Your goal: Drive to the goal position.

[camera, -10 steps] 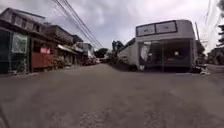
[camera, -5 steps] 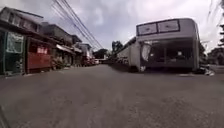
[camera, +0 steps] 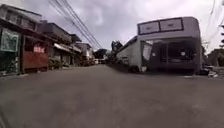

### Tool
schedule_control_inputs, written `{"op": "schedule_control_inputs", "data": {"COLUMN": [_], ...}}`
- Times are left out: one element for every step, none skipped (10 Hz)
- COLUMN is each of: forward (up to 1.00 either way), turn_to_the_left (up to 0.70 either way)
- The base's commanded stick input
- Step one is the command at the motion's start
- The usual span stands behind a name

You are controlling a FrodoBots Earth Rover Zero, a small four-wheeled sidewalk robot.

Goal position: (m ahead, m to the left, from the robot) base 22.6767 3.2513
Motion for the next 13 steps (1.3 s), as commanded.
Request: {"op": "schedule_control_inputs", "data": {"forward": [0.7, 0.7, 0.7, 0.7, 0.7, 0.7, 0.7, 0.7, 0.7, 0.7, 0.7, 0.7, 0.7], "turn_to_the_left": [0.0, 0.0, 0.0, 0.0, 0.0, 0.0, 0.0, 0.0, 0.0, 0.0, 0.0, 0.0, 0.0]}}
